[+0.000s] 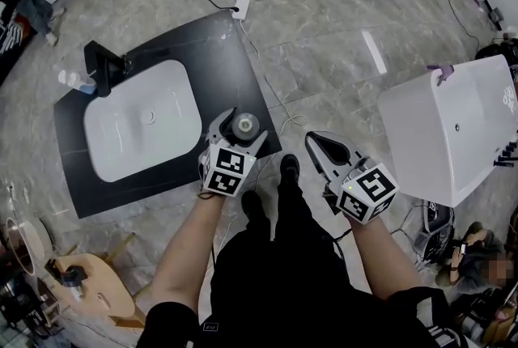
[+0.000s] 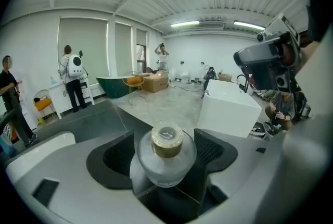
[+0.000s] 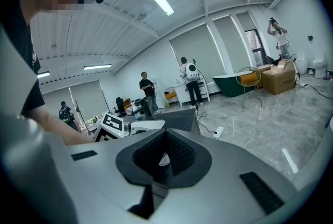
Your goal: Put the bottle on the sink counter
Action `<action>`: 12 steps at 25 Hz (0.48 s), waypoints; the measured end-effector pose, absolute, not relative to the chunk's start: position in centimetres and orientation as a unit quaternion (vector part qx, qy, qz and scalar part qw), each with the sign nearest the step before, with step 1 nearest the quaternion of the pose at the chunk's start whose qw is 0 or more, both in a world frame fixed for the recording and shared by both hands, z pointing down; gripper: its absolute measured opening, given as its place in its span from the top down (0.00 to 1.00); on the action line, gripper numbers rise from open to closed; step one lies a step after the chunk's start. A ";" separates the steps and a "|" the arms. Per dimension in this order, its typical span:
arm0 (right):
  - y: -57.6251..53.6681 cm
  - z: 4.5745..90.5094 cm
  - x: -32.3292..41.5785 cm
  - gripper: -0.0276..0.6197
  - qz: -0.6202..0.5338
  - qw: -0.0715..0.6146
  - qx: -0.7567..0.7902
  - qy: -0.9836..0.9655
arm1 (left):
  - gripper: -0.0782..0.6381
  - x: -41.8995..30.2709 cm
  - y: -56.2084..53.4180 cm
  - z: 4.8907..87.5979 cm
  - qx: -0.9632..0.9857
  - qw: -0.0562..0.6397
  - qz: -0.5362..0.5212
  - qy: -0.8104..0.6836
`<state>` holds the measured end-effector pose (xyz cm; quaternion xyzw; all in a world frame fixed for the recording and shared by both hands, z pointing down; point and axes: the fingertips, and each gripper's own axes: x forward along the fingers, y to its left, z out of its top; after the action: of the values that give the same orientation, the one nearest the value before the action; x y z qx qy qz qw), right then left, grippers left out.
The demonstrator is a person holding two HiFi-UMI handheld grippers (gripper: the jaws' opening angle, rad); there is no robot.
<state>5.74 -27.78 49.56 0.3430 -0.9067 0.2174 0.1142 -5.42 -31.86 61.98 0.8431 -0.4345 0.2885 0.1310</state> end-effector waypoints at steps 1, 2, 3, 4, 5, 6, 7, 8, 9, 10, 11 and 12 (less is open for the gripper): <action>-27.7 49.3 5.5 0.94 0.216 0.114 0.342 -0.907 | 0.40 -5.6 -31.6 61.5 0.844 0.129 0.286 -0.435; -27.5 49.0 5.3 0.94 0.213 0.113 0.342 -0.908 | 0.40 -6.0 -31.3 61.1 0.844 0.127 0.284 -0.437; -27.3 48.6 5.0 0.94 0.211 0.112 0.341 -0.909 | 0.40 -6.3 -31.0 60.6 0.844 0.127 0.282 -0.439; -27.0 48.3 4.7 0.94 0.208 0.111 0.342 -0.910 | 0.40 -6.8 -30.6 60.2 0.844 0.126 0.278 -0.441; -26.7 47.8 4.4 0.94 0.205 0.109 0.343 -0.910 | 0.40 -7.2 -30.1 59.6 0.844 0.125 0.272 -0.444; -26.3 47.3 4.1 0.94 0.203 0.107 0.344 -0.911 | 0.40 -7.7 -29.6 58.8 0.846 0.125 0.262 -0.447; -25.8 46.7 3.8 0.94 0.201 0.103 0.346 -0.910 | 0.41 -8.1 -29.0 57.8 0.849 0.128 0.246 -0.450; -25.2 46.1 3.5 0.94 0.200 0.099 0.348 -0.910 | 0.41 -8.6 -28.4 56.6 0.852 0.133 0.226 -0.453; -24.6 45.4 3.2 0.94 0.198 0.095 0.350 -0.911 | 0.41 -9.0 -27.7 55.4 0.855 0.140 0.204 -0.456; -24.0 44.6 2.9 0.94 0.195 0.092 0.351 -0.911 | 0.41 -9.5 -27.0 54.1 0.857 0.147 0.182 -0.459; -23.5 43.9 2.7 0.94 0.191 0.090 0.353 -0.912 | 0.41 -9.9 -26.4 52.9 0.858 0.151 0.165 -0.462; -23.0 43.2 2.6 0.94 0.186 0.089 0.354 -0.913 | 0.41 -10.3 -25.8 51.7 0.859 0.151 0.153 -0.464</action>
<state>2.56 -22.98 43.15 0.3536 -0.9125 0.1855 0.0887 -10.35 -25.81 51.72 0.8594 -0.4638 0.1532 0.1515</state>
